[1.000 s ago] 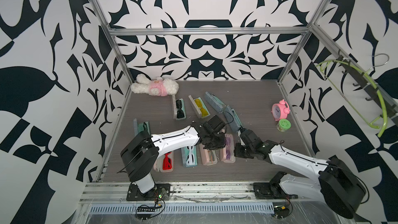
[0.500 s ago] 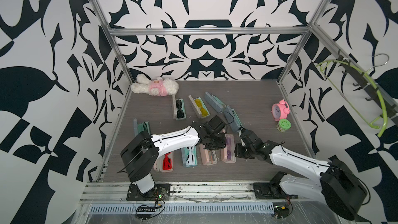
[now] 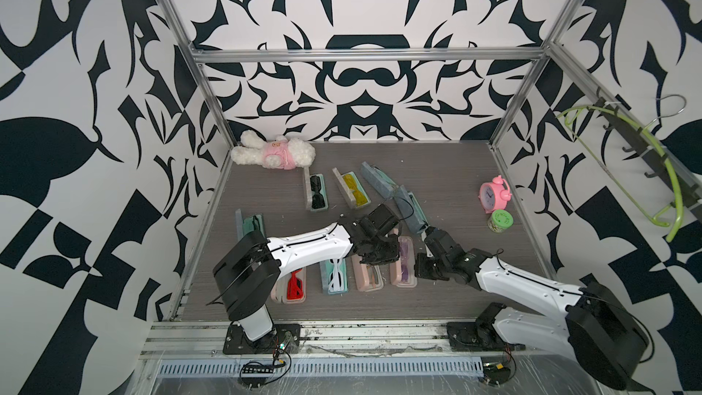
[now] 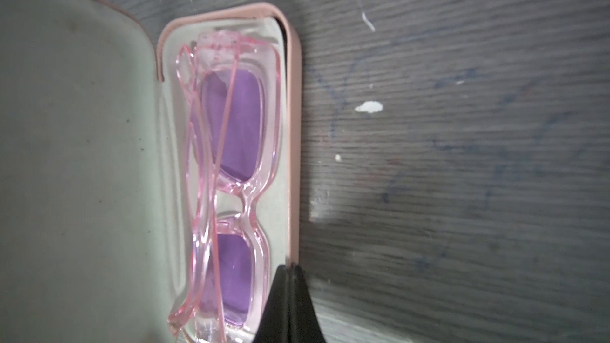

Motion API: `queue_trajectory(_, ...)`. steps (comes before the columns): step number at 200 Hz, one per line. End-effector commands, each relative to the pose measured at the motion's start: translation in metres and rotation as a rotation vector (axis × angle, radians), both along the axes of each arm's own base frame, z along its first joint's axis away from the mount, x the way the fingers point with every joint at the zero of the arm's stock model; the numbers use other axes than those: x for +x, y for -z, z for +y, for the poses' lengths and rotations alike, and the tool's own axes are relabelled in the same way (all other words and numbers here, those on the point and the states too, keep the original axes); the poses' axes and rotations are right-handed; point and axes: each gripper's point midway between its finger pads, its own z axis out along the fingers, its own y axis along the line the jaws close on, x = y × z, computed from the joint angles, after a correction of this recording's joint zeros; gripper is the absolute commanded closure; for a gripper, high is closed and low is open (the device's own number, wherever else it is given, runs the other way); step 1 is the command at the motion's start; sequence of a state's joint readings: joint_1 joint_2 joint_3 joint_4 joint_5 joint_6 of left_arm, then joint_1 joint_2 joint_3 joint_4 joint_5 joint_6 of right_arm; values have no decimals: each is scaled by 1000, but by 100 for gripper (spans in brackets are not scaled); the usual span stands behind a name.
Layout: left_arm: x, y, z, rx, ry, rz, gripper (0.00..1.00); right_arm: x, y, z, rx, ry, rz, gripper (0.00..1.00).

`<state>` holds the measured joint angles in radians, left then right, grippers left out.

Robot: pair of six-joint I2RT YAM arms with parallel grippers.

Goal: Close the glasses case
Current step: Close the glasses case at the center of the board.

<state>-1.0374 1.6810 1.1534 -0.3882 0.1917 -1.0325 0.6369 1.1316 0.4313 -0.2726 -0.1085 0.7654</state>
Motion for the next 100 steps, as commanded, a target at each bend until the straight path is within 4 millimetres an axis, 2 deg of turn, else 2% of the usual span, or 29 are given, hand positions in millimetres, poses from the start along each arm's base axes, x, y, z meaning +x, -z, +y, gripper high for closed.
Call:
queue_trajectory(1, -9, 15, 0, 25, 18, 31, 89, -11, 11, -12, -51, 19, 42, 100)
queue_trajectory(100, -10, 18, -6, 11, 23, 45, 89, -12, 12, -13, -53, 18, 45, 100)
